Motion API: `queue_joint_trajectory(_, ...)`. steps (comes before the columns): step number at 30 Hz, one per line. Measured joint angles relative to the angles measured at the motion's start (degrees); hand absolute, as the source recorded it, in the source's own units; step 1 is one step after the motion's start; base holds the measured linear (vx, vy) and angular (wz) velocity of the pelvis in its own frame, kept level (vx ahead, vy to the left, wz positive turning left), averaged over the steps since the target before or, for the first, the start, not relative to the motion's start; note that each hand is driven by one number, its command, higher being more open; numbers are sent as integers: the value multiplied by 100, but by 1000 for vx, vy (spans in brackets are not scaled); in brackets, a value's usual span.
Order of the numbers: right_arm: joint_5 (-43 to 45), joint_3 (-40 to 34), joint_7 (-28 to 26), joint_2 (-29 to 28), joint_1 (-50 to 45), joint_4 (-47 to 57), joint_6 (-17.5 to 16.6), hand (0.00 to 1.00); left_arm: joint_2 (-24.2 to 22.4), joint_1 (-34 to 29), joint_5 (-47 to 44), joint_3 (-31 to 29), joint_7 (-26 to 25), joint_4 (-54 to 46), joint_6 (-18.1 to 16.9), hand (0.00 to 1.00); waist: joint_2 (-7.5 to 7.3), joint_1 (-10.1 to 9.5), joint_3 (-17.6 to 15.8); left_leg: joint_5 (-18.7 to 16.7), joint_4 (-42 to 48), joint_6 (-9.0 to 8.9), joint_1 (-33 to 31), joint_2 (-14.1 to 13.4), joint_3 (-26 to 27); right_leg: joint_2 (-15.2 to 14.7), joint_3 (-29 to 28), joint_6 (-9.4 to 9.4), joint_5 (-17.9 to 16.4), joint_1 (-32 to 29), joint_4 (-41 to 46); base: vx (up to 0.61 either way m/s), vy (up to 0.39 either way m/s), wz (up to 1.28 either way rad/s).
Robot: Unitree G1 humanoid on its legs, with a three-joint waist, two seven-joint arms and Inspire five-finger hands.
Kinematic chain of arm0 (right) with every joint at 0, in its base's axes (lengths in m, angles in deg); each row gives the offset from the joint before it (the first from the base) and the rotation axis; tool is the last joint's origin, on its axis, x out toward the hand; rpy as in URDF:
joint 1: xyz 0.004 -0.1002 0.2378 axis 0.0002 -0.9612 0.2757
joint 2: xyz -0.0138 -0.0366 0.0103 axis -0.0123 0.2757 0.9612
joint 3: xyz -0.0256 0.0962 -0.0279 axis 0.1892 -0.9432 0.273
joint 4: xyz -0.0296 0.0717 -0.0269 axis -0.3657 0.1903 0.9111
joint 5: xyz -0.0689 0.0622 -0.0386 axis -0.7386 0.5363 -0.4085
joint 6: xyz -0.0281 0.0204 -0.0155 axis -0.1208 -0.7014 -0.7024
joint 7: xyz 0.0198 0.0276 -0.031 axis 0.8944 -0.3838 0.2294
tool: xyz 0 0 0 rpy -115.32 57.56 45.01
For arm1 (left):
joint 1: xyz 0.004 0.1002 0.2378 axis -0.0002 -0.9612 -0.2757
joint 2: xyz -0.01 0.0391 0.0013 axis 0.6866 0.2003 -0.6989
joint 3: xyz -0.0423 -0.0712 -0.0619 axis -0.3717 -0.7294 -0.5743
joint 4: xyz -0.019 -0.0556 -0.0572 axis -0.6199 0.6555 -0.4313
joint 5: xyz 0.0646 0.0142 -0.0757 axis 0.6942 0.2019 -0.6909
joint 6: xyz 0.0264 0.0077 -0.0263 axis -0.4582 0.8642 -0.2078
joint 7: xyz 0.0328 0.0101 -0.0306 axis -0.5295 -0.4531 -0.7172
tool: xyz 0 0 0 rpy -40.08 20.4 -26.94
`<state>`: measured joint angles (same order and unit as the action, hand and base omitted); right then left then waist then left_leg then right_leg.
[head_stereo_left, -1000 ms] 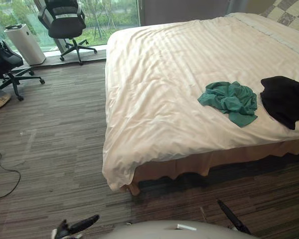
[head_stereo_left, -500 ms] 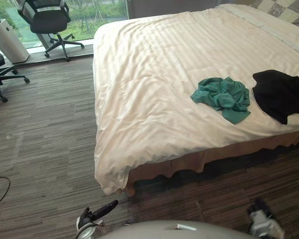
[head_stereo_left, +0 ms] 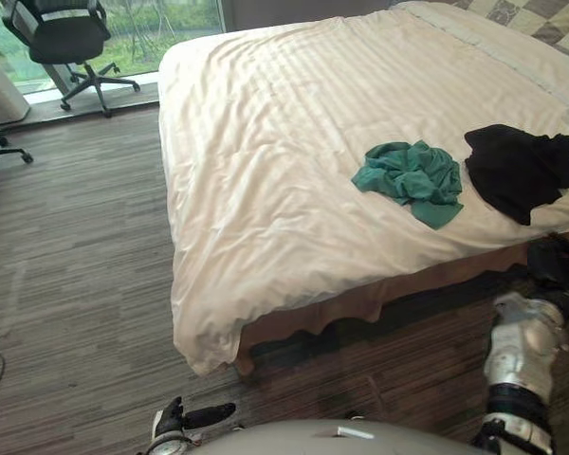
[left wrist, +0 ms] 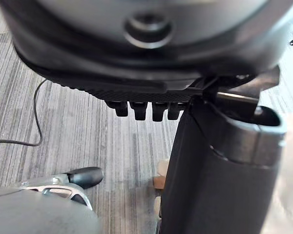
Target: Tidy up the quilt and then pick up the clothes from the bed and put them into the laundry hamper
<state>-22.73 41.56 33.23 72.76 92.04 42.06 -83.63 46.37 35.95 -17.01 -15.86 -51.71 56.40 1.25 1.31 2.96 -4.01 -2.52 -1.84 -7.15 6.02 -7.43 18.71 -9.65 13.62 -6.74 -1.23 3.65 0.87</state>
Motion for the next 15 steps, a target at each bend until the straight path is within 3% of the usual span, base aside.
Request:
queue_joint_trajectory(2, -275, 569, -65, -91, -189, 1020, -15, 0, -5, 2, 0, 18, -10, -23, -25, 100, 48, -11, -6, -1, 20, 1, -9, -4, -8, 3, 3, -2, 3, 0, 0, -5, 2, 2)
queue_joint_trajectory(5, -875, 1643, -425, -86, -138, 2603, -92, 0, -31, 116, -15, 26, -31, -31, -46, 100, 8, -132, -31, -13, 69, 4, -42, -20, -36, 40, 26, -4, 13, 16, 2, -9, -7, 4)
queue_joint_trajectory(7, -968, 2414, -658, -63, 116, 2961, -364, 0, 15, 129, -38, 19, -19, -82, -63, 100, -150, -137, -70, -7, 69, -5, -38, -31, -62, 56, 41, 0, 16, 36, -16, -18, -11, 4)
queue_joint_trajectory(9, -1128, 2653, -1043, 48, 465, 2285, -632, 0, 85, 139, -60, 23, -44, -155, -68, 100, -313, -165, -52, 8, 66, 1, -51, -10, -98, 38, 79, 0, 41, 48, -29, -7, 6, 8)
queue_joint_trajectory(12, -893, 2406, -963, 191, 1254, 643, -242, 0, 168, 181, -63, 155, -42, -160, -152, 100, -419, -342, -36, 52, 9, 63, -67, 109, -207, -70, 175, -39, 85, 96, -49, -17, 45, 20)
queue_joint_trajectory(14, -515, 2335, -794, 162, 1379, 303, -53, 0, 125, 181, -122, 134, -80, -205, -188, 100, -406, -452, -56, 108, -77, 116, -91, 181, -312, -115, 192, -36, 148, 134, -125, -11, 62, 32)
queue_joint_trajectory(15, -331, 2396, -780, 155, 1435, 288, -54, 0, 85, 164, -238, 125, -93, -187, -177, 100, -320, -466, -117, 125, -78, 140, -144, 213, -385, -143, 201, -29, 185, 136, -151, 3, 57, 26)
